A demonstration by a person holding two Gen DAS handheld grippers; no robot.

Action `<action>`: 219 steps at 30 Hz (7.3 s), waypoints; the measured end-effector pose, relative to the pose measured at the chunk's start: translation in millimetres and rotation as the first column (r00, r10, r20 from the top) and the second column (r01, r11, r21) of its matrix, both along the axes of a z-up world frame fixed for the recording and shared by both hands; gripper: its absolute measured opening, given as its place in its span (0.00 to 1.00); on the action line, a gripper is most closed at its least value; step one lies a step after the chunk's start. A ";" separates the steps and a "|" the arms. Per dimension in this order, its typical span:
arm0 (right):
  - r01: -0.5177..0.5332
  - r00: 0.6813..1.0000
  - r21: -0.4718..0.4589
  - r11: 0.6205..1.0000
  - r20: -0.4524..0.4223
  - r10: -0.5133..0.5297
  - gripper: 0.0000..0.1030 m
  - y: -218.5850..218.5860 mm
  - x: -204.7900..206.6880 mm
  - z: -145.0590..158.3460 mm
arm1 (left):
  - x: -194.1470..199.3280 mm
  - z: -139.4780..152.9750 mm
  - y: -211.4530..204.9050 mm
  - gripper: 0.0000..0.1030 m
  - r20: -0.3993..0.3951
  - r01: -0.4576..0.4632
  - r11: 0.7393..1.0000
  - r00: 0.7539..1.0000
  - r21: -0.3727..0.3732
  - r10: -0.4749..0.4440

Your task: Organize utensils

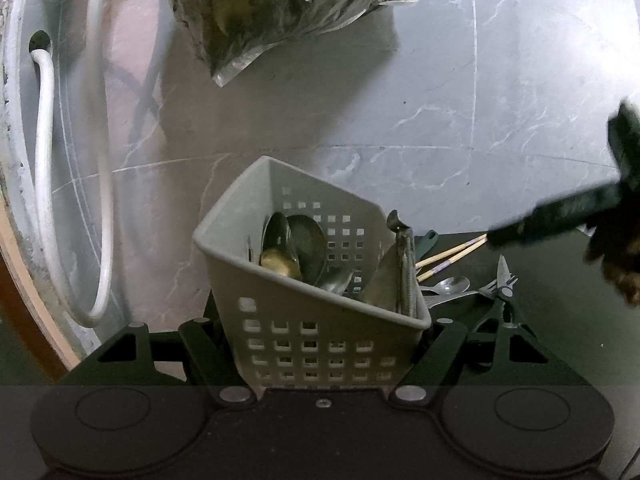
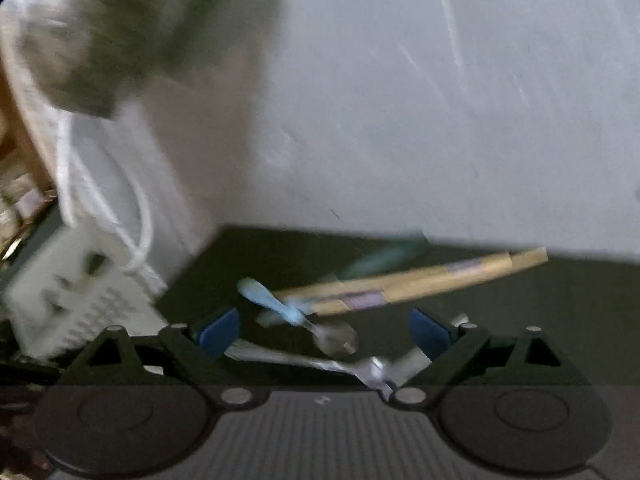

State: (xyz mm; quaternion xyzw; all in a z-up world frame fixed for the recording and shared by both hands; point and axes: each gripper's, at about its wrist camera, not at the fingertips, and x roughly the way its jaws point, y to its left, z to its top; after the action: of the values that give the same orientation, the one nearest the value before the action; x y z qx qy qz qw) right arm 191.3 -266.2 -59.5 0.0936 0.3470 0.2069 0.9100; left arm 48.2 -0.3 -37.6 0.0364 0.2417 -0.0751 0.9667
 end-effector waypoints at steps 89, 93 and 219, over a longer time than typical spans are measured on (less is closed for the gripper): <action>-0.395 0.703 -0.478 0.785 0.394 0.593 0.02 171.3 -95.9 147.9 | 3.4 -2.6 -1.9 0.74 0.021 0.020 1.000 1.000 -0.022 -0.020; -0.418 0.731 -0.441 0.794 0.355 0.582 0.43 173.9 -107.4 129.6 | 3.4 -2.8 -1.8 0.74 0.022 0.020 1.000 1.000 -0.022 -0.019; -0.508 0.849 -0.436 0.743 -0.401 0.345 0.13 -52.4 90.9 16.0 | 10.3 0.4 -25.5 0.74 -0.006 -0.135 0.991 0.991 -0.010 0.134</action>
State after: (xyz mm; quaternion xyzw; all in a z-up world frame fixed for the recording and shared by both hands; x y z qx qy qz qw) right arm 282.2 -318.6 -43.5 -0.2127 0.5332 0.2924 0.7648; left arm 58.5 -25.8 -37.3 0.0150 0.2457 -0.0111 0.9692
